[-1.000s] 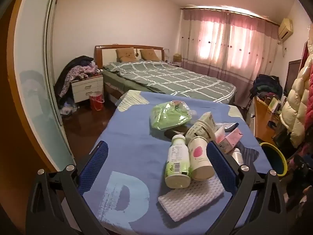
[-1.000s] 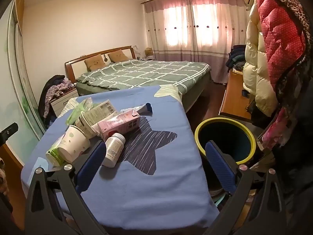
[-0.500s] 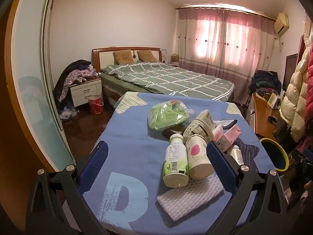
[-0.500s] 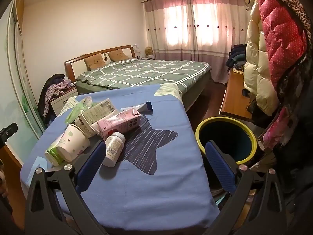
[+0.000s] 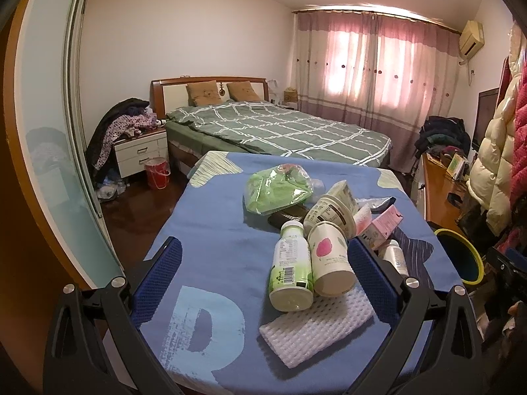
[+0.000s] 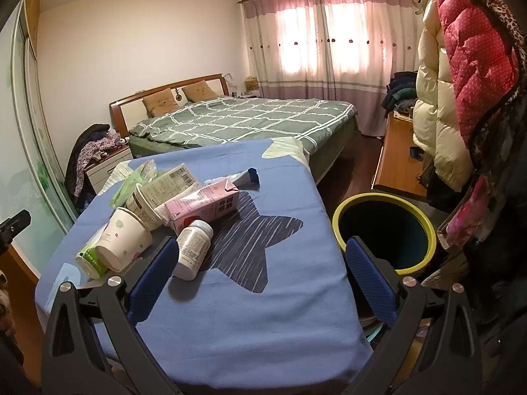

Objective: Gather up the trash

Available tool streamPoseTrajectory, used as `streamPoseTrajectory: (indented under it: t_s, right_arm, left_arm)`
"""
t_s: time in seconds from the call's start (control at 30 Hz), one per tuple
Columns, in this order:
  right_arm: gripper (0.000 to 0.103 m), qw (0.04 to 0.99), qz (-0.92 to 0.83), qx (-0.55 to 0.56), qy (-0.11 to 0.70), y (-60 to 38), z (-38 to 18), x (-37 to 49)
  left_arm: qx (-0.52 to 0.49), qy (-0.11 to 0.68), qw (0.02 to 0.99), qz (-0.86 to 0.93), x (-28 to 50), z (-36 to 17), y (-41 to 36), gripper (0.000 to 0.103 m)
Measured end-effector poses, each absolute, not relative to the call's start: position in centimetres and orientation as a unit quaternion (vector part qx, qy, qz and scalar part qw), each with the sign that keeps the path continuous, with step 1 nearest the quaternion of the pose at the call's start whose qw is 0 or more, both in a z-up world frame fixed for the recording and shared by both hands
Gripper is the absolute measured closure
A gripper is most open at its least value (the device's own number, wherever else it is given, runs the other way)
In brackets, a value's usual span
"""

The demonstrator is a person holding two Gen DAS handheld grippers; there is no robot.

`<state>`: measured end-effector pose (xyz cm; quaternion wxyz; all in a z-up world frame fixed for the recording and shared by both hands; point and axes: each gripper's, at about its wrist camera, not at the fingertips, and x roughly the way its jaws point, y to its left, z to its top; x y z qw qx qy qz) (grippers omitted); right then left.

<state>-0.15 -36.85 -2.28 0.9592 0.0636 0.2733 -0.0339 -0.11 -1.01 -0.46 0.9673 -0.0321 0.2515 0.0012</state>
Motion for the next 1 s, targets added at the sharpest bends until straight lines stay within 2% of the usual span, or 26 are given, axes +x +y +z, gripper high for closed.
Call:
streamPoseTrajectory:
  t_s: [1.0]
  right_arm:
    - [0.006,0.957,-0.036,0.067,0.278,-37.01,-2.74,0.11]
  left_arm:
    - [-0.035,0.259,0.965,0.004,0.11,-0.61,-0.87,0.004]
